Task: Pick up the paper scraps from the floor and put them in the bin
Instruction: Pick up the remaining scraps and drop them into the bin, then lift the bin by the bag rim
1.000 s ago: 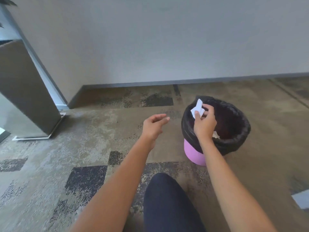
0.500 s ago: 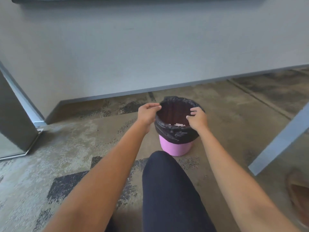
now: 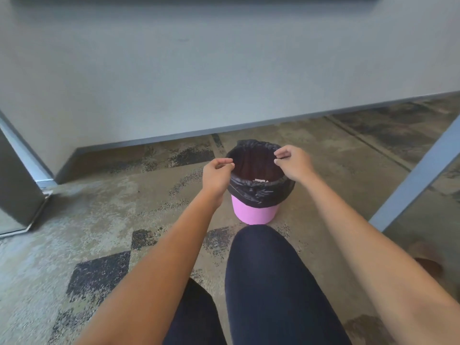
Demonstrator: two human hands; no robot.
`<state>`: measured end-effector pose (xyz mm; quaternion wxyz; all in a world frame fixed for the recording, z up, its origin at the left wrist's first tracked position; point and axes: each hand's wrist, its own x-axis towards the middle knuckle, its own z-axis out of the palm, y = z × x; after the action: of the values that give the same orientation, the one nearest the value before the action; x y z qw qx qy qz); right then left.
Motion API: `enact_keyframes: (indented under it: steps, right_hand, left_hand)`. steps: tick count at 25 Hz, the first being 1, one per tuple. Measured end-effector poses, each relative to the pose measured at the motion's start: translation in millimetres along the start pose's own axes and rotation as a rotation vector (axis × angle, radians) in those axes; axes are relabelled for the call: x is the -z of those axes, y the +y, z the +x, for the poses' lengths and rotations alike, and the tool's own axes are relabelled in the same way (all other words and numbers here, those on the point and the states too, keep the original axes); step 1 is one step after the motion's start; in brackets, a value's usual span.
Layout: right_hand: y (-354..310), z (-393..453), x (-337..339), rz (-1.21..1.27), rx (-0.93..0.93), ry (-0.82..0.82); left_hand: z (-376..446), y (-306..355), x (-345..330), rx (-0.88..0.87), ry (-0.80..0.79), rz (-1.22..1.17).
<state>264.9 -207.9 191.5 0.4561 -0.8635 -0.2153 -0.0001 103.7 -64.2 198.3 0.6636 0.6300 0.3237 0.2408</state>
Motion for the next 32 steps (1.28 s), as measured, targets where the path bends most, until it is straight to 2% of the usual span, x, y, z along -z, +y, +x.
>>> enact_keyframes:
  steps: [6, 9, 17, 20, 25, 30, 32]
  right_hand:
    - [-14.2, -1.6, -7.6, -0.085, 0.115, -0.142]
    - [-0.7, 9.6, -8.5, -0.099, 0.093, -0.128]
    - [93.4, 55.4, -21.4, -0.069, -0.208, 0.050]
    - [110.6, 71.3, -29.6, -0.039, -0.316, 0.023]
    - [121.6, 96.2, -55.5, 0.132, -0.460, -0.022]
    - [138.0, 118.1, -69.7, 0.025, -0.640, -0.114]
    - [134.3, 110.5, -69.1, -0.042, -0.678, -0.108]
  left_hand:
    - [29.3, -13.6, 21.1, 0.011, 0.001, 0.033]
    - [50.6, -32.3, 9.4, 0.050, -0.012, 0.062]
    - [109.4, -63.3, -32.7, 0.203, 0.031, 0.219]
    - [136.6, -76.2, -42.2, 0.267, -0.002, 0.260]
    - [158.2, -87.5, -54.8, 0.438, -0.123, 0.163]
    - [169.5, -90.1, -64.1, 0.630, -0.157, 0.090]
    - [165.3, -90.1, -64.7, 0.636, -0.136, 0.079]
